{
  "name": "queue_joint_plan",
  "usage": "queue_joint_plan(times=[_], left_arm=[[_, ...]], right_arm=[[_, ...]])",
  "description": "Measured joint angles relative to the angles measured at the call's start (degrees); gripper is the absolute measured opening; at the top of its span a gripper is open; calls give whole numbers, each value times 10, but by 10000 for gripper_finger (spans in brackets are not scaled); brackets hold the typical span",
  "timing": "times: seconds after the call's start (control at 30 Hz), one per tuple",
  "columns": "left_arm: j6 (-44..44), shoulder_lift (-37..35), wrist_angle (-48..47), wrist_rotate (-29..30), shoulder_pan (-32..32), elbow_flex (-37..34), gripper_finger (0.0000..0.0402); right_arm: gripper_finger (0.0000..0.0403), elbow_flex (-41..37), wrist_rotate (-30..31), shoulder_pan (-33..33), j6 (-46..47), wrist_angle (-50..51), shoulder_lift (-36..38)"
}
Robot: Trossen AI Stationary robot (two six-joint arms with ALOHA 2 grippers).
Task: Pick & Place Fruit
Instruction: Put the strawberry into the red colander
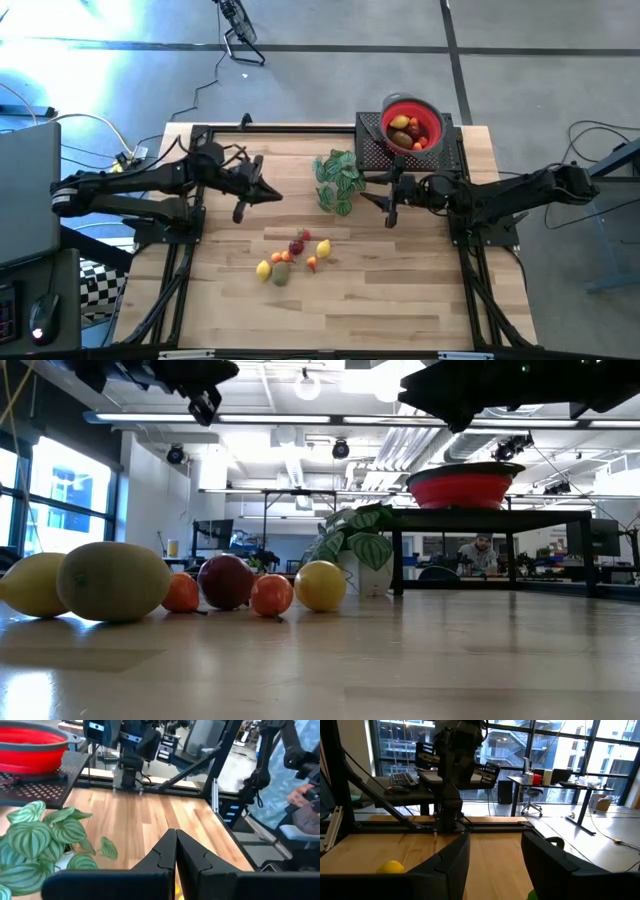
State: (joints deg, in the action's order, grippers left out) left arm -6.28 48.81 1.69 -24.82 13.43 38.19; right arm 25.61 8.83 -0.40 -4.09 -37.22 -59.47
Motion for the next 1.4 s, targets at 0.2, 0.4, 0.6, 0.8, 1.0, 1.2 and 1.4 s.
queue_joint_plan(times=[0.2,0.4,0.6,0.8,1.0,1.2,1.4], left_arm=[[42,25,-2,14,0,0,3],[79,58,0,21,0,0,63],[106,76,15,21,0,0,168],[111,78,-8,21,0,0,228],[110,90,-24,21,0,0,232],[125,144,-39,38,0,0,220],[125,209,-40,33,0,0,218]], right_arm=[[171,0,0,0,4,4,3],[171,0,0,0,4,17,15],[171,0,0,0,13,42,26],[171,0,-17,0,14,40,28],[171,0,-30,0,15,32,28],[171,0,-29,0,15,31,28],[171,0,-28,0,15,29,28]])
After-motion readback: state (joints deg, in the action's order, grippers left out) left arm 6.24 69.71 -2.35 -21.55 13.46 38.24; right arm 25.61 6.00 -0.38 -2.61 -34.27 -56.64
